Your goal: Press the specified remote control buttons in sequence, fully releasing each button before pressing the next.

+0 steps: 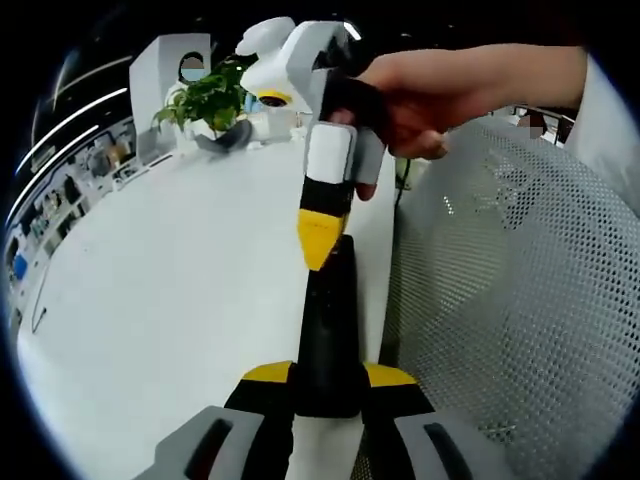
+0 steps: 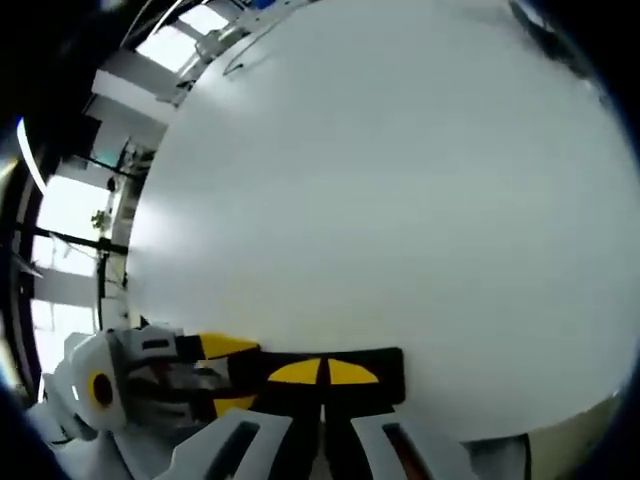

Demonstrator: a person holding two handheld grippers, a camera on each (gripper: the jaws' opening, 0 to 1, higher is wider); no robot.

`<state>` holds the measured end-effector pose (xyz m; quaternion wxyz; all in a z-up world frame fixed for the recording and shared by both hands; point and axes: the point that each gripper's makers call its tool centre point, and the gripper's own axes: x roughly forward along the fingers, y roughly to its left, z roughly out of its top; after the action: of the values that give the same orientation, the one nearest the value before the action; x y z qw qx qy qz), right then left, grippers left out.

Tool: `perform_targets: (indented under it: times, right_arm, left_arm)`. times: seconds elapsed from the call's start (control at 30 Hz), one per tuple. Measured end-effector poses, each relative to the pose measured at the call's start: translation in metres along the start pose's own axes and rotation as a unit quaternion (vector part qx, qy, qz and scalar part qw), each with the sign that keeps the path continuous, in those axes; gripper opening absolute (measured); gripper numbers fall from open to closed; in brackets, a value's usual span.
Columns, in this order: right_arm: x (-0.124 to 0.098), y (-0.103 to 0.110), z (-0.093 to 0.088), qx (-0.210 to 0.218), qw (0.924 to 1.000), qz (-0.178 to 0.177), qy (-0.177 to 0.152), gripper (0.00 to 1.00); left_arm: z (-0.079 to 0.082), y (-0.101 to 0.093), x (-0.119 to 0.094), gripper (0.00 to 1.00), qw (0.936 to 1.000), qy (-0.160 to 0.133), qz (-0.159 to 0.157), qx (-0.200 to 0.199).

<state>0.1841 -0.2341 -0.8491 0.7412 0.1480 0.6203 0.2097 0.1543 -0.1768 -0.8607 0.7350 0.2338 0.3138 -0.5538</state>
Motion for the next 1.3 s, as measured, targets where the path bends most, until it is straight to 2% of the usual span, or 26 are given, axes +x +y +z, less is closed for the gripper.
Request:
perform_targets:
  times: [0.07, 0.13, 0.33, 0.77, 0.9, 1.1, 1.17, 1.27, 1.3]
  right_arm:
    - [-0.001, 0.006, 0.001, -0.004, 0.9998, 0.019, -0.011, 0.0]
    - [-0.001, 0.01, -0.004, -0.002, 0.9995, 0.03, -0.007, 0.0]
    - [0.006, 0.01, -0.016, -0.005, 0.9994, 0.034, 0.006, 0.0]
    - [0.006, 0.008, -0.015, 0.012, 0.9987, 0.047, -0.015, 0.0]
    - [0.007, 0.006, -0.013, 0.053, 0.9964, 0.065, 0.003, 0.0]
    - [0.006, 0.01, -0.015, 0.036, 0.998, 0.052, 0.004, 0.0]
    - [0.004, 0.009, -0.015, 0.041, 0.998, 0.047, -0.008, 0.0]
    - [0.003, 0.01, -0.016, 0.024, 0.9982, 0.046, -0.03, 0.0]
    - [0.002, 0.009, -0.016, 0.032, 0.9985, 0.037, -0.022, 0.0]
  left_arm:
    - [0.0, 0.0, 0.0, 0.25, 1.0, 0.0, 0.0, 0.0]
    - [0.0, 0.0, 0.0, 0.25, 1.0, 0.0, 0.0, 0.0]
    - [0.0, 0.0, 0.0, 0.25, 1.0, 0.0, 0.0, 0.0]
    - [0.0, 0.0, 0.0, 0.25, 1.0, -0.001, -0.001, 0.0]
    - [0.0, -0.001, 0.0, 0.25, 1.0, -0.001, -0.002, 0.001]
    - [0.0, -0.001, 0.0, 0.25, 1.0, -0.001, -0.002, 0.002]
    - [0.0, -0.001, 0.0, 0.25, 1.0, -0.001, -0.002, 0.002]
    - [0.0, -0.001, -0.001, 0.25, 1.0, -0.001, -0.002, 0.002]
    - [0.0, -0.001, 0.0, 0.25, 1.0, -0.001, -0.002, 0.001]
